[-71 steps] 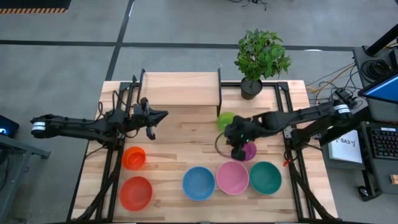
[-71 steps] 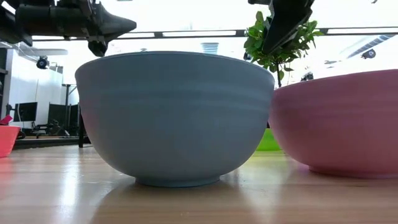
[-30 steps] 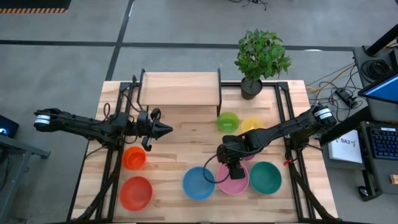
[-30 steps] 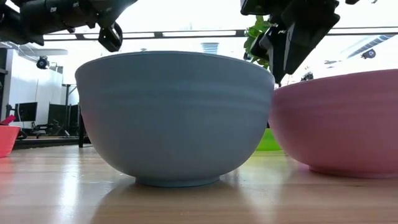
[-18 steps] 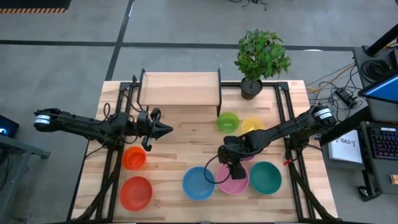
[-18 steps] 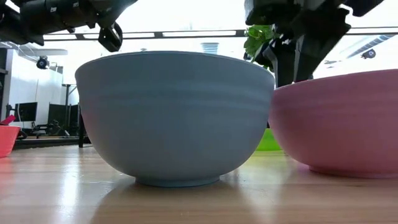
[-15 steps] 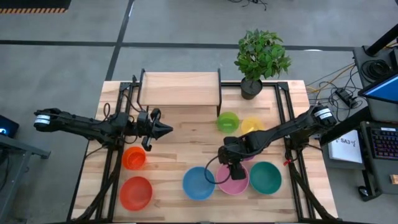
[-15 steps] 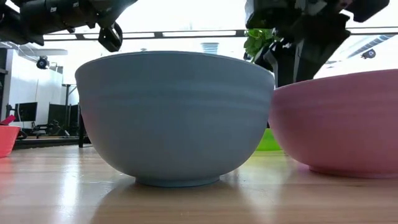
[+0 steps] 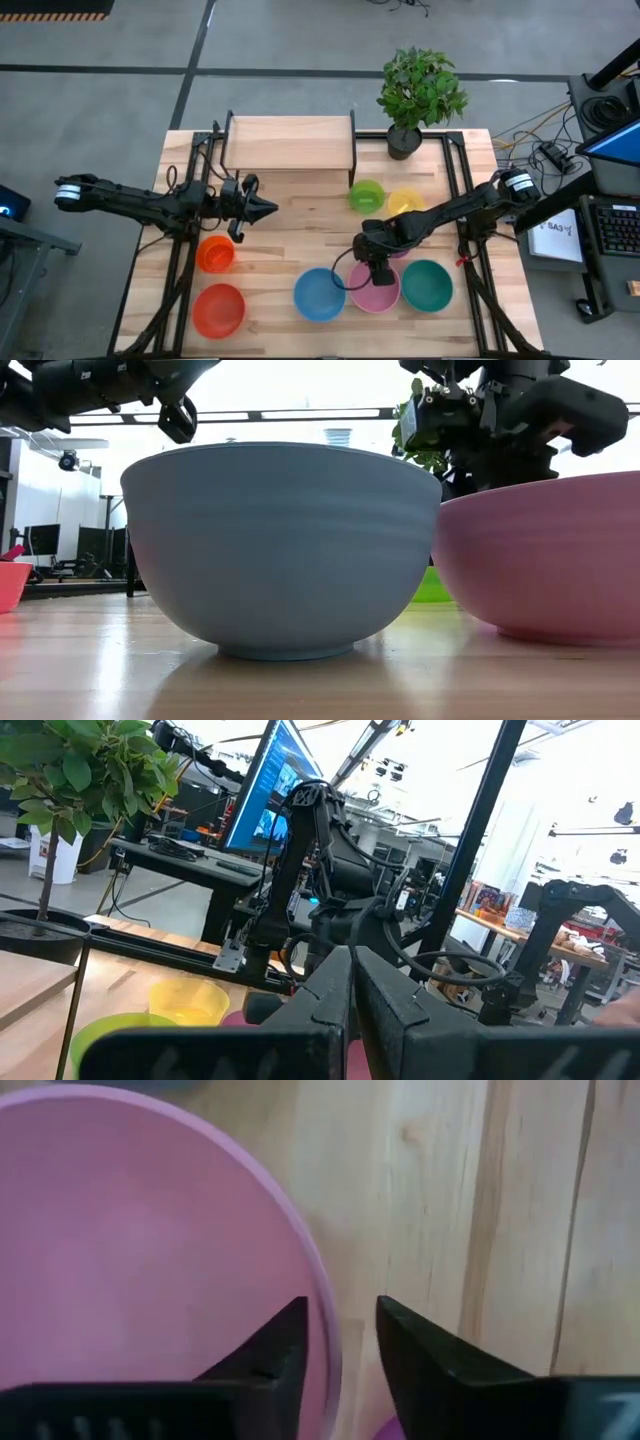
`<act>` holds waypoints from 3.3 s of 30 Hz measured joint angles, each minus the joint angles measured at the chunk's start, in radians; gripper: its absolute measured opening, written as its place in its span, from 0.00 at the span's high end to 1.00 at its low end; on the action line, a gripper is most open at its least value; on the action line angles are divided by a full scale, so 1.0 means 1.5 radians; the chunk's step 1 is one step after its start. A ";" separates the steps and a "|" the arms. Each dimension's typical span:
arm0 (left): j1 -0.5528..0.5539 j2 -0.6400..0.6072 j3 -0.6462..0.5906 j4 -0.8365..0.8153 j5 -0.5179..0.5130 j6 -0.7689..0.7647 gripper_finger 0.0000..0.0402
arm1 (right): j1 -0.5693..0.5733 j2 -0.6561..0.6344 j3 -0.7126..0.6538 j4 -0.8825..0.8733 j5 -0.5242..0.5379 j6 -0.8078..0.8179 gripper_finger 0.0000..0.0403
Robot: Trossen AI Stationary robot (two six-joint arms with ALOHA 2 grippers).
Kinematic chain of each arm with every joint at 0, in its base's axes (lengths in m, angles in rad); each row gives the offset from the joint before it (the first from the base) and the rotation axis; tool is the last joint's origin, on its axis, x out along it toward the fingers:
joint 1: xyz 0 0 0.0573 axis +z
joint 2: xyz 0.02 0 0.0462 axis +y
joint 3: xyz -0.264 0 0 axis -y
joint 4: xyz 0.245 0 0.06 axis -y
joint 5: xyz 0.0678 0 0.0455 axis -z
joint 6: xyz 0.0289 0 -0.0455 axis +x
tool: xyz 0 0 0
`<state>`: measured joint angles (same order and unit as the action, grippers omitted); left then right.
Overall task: Place and stack bowls onto a shelf
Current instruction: Put the big pink bowl on the shelf
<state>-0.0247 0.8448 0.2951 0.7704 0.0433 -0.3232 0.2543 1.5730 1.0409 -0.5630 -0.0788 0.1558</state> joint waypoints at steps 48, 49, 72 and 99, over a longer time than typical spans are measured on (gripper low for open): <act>0.005 -0.225 0.015 -0.133 -0.006 0.158 1.00 | -0.485 0.053 0.545 0.010 -0.035 0.046 0.98; 0.005 -0.239 0.015 -0.152 -0.006 0.158 1.00 | -0.485 0.072 0.559 0.013 -0.035 0.046 0.98; 0.005 -0.329 0.013 -0.218 -0.007 0.196 1.00 | -0.491 0.358 0.859 -0.113 -0.090 0.060 0.98; 0.005 -0.401 0.016 -0.214 -0.007 0.281 1.00 | -0.490 0.359 0.836 -0.196 0.041 0.035 0.98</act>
<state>-0.0177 0.2428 0.3187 0.4492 0.0330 0.0978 -0.4805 2.1117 2.2947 -0.8567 -0.0178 0.2084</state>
